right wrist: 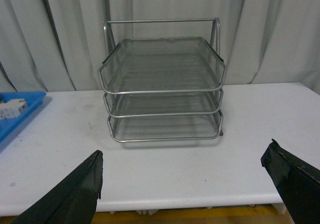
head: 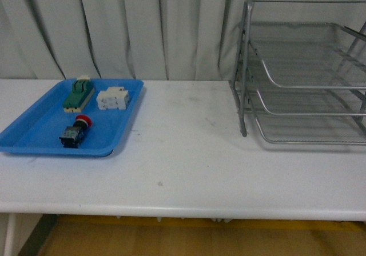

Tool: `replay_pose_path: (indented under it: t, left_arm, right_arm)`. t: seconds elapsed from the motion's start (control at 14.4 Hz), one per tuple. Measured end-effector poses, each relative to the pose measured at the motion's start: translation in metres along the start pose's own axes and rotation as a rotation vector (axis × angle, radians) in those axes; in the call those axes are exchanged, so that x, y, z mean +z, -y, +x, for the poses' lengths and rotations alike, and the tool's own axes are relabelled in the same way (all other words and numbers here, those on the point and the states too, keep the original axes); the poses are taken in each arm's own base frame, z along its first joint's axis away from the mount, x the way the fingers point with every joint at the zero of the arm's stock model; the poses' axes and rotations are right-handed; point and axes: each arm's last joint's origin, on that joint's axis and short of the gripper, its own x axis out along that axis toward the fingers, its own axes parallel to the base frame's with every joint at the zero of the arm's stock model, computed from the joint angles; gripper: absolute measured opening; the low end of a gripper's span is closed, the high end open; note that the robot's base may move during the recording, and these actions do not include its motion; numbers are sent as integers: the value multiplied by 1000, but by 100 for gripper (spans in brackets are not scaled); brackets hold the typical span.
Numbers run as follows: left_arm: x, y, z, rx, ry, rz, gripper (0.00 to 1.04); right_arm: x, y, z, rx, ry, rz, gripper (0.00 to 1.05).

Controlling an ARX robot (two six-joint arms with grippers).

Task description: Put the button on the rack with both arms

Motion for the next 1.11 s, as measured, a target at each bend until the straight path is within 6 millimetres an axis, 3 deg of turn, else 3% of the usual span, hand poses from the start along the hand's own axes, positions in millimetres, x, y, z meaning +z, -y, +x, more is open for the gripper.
replay_pose_path:
  t: [0.84, 0.91, 0.98, 1.11]
  left_arm:
    - [0, 0, 0, 0, 0, 0, 98]
    - [0, 0, 0, 0, 0, 0, 98]
    - [0, 0, 0, -2, 0, 0, 98]
    - [0, 0, 0, 0, 0, 0, 98]
  right_arm:
    - [0, 0, 0, 0, 0, 0, 98]
    - [-2, 0, 0, 26, -105, 37, 98]
    - [-3, 1, 7, 73, -320, 190, 98]
    - [-5, 1, 35, 110, -373, 567, 98]
